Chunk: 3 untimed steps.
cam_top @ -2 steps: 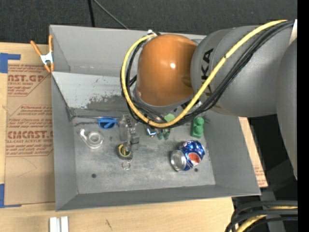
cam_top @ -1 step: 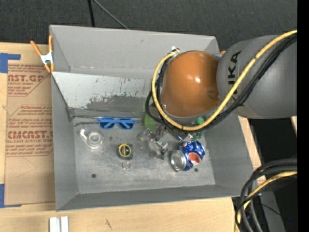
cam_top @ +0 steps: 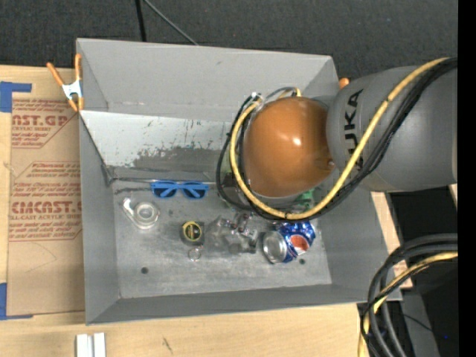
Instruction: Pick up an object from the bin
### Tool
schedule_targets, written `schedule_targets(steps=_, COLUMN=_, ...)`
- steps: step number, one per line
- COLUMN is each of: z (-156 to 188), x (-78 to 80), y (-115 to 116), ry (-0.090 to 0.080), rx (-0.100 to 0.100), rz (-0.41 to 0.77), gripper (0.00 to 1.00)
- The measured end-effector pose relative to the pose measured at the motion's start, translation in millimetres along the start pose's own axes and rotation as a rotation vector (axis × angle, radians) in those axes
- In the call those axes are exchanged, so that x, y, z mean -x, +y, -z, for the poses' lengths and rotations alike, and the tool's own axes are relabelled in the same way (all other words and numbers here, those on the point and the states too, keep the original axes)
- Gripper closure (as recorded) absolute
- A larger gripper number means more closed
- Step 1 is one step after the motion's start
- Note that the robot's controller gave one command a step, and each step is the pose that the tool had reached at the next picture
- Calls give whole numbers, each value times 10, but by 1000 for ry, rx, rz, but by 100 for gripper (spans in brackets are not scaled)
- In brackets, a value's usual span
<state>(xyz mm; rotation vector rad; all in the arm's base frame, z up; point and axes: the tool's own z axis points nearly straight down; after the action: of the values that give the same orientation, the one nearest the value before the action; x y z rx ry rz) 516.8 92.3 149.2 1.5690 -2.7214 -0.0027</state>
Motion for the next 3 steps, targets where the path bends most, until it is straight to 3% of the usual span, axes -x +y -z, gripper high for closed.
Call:
schedule_targets(steps=1, z=6, x=4, y=-1, ry=-2, rx=0, rz=-1, gripper=0)
schedule_targets(steps=2, z=-373, x=559, y=216, ry=-2, rx=1, rz=-194, gripper=0)
schedule_targets(steps=3, z=-693, x=494, y=-433, ry=0, rx=-3, rz=-44, gripper=0)
